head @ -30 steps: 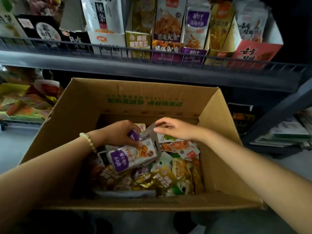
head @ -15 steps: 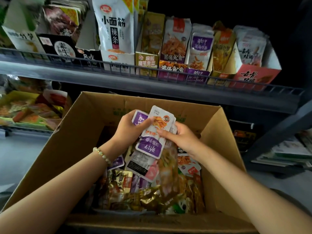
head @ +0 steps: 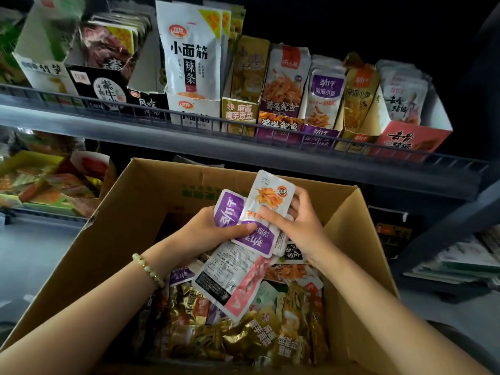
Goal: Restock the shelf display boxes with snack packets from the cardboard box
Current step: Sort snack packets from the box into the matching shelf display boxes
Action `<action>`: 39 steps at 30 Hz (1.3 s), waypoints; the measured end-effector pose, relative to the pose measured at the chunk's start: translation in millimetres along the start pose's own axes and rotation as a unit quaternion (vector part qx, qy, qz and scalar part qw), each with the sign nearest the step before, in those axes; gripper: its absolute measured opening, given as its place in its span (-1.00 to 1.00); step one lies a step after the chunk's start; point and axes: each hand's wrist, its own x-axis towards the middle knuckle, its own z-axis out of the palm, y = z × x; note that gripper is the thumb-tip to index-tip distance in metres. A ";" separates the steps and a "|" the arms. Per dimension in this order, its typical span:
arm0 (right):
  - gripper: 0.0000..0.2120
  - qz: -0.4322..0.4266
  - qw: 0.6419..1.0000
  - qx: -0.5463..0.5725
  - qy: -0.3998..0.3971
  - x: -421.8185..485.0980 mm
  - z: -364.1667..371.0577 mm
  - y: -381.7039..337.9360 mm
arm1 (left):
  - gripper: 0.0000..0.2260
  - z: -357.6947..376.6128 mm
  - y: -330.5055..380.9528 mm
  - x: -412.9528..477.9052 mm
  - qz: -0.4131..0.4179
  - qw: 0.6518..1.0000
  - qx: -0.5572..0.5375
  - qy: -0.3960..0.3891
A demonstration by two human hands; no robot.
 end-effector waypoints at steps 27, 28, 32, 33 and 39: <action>-0.72 0.025 0.956 -0.164 -0.242 8.4 -15.9 -4.6 | -0.78 -5.3 -4.5 -2.2 -0.027 0.975 0.116 -0.189; -0.73 0.033 0.968 -0.128 -0.215 8.3 -16.8 -5.7 | -0.79 -5.7 -2.2 -1.4 -0.023 0.976 0.116 -0.180; -0.80 0.052 0.996 0.072 -0.033 11.6 -24.8 -10.2 | -0.86 -7.4 0.9 1.2 -0.049 0.988 0.076 -0.127; -0.81 0.053 0.991 0.122 0.011 12.8 -28.1 -12.2 | -0.86 -7.8 -0.3 1.7 -0.051 0.993 0.058 -0.087; -0.70 0.093 0.981 0.168 0.014 2.4 -16.0 -9.4 | -0.79 -6.1 -0.8 6.4 -0.046 0.990 -0.124 0.047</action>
